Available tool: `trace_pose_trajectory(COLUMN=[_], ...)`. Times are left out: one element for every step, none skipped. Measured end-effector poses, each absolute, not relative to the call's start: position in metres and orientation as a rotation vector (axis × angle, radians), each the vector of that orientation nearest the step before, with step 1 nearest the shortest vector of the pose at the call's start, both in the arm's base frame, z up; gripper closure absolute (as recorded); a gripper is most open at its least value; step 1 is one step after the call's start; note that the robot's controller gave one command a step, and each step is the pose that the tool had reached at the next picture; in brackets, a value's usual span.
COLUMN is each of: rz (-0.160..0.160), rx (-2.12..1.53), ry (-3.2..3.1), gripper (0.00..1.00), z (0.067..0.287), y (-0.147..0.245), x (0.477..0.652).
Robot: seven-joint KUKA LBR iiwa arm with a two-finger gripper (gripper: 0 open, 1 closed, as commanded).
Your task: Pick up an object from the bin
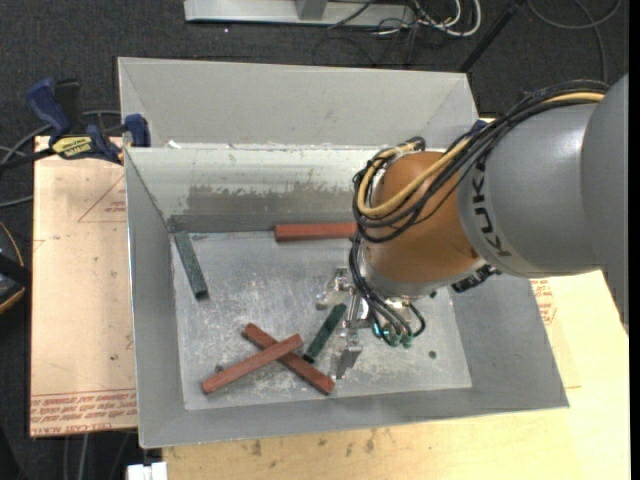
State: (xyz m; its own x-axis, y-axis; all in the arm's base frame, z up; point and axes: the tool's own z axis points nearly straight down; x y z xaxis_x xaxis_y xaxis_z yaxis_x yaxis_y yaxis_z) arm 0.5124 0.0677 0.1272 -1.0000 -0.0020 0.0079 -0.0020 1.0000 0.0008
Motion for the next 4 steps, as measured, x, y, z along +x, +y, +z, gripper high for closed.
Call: trace_pose_trajectory(rz=[-0.002,-0.005,-0.005,0.0], rx=[0.0,0.578,0.579,0.547], ry=[-3.141,-3.102,-3.102,-3.102], gripper=[0.0,1.0,1.0,1.0], z=[0.131,0.081,0.081,0.244], y=[0.067,0.056,0.056,0.056], x=[0.514,0.553,0.553,0.567])
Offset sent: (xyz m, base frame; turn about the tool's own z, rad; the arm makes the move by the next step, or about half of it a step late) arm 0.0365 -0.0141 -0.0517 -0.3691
